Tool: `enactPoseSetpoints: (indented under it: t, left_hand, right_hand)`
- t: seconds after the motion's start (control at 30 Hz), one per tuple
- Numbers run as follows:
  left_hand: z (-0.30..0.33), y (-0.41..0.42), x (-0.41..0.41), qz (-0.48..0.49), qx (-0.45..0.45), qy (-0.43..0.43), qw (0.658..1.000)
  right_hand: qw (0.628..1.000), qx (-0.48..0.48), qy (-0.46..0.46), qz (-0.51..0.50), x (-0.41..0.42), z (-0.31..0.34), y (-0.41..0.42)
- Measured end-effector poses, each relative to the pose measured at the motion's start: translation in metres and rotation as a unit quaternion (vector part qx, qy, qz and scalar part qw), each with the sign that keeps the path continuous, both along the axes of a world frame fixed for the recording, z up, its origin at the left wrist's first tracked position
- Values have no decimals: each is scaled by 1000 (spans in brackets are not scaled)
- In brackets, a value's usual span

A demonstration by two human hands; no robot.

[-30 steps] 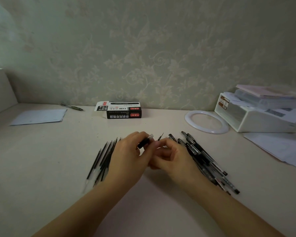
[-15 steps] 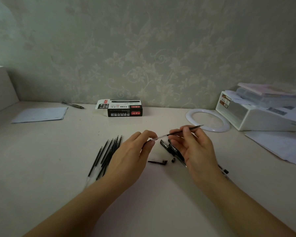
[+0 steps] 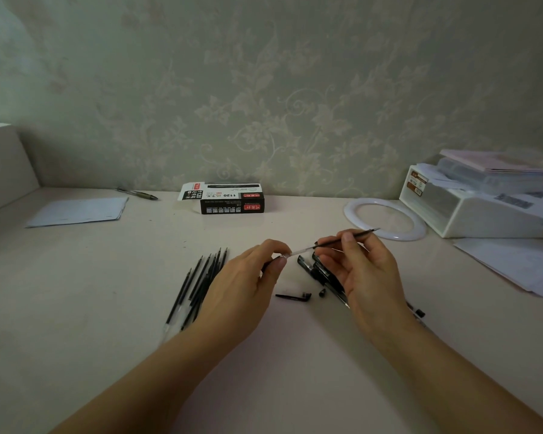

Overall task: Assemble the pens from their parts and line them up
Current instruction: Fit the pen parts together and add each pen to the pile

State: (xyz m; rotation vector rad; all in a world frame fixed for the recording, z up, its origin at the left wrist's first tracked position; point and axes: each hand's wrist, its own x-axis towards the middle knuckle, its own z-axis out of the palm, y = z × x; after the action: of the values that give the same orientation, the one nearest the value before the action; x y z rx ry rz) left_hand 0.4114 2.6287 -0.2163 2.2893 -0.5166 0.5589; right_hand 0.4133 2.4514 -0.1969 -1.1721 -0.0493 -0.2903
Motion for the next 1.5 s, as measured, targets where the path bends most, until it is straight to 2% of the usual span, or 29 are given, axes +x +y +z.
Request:
enactPoseSetpoints:
  t: [0.47, 0.7, 0.8, 0.93, 1.0, 1.07, 1.17, 1.23, 1.3, 1.5]
  left_hand:
    - [0, 2, 2, -21, -5, -6, 1000]
    - [2, 2, 0, -37, -25, -9, 999]
    - [2, 0, 0, -45, -11, -1, 999]
    - [0, -3, -2, -53, -18, 7, 998]
    - [-1, 0, -1, -33, -23, 13, 999]
    - [-1, 3, 2, -8, -14, 11, 1000]
    - [-1, 7, 4, 16, 5, 8, 1000]
    - [-1, 8, 4, 23, 8, 9, 1000]
    - [-1, 9, 3, 24, 15, 12, 1000]
    - [0, 8, 2, 16, 24, 31, 999]
  right_hand:
    - [999, -23, -20, 11, 3, -2, -3]
    - [999, -16, 7, 29, 2, -3, -6]
    - [993, -109, 4, 36, -1, -3, -2]
    - [937, -339, -28, 84, -8, -8, 7]
    - [896, -439, -54, 40, -5, -7, 1]
    - [824, -557, -102, -15, -1, -4, -13]
    - [703, -696, -146, 6, 4, -3, -33]
    - [656, -740, -146, 27, 6, -5, -39]
    - [643, -751, -146, 38, 7, -5, -40]
    - [639, -753, -145, 65, 7, -1, -42]
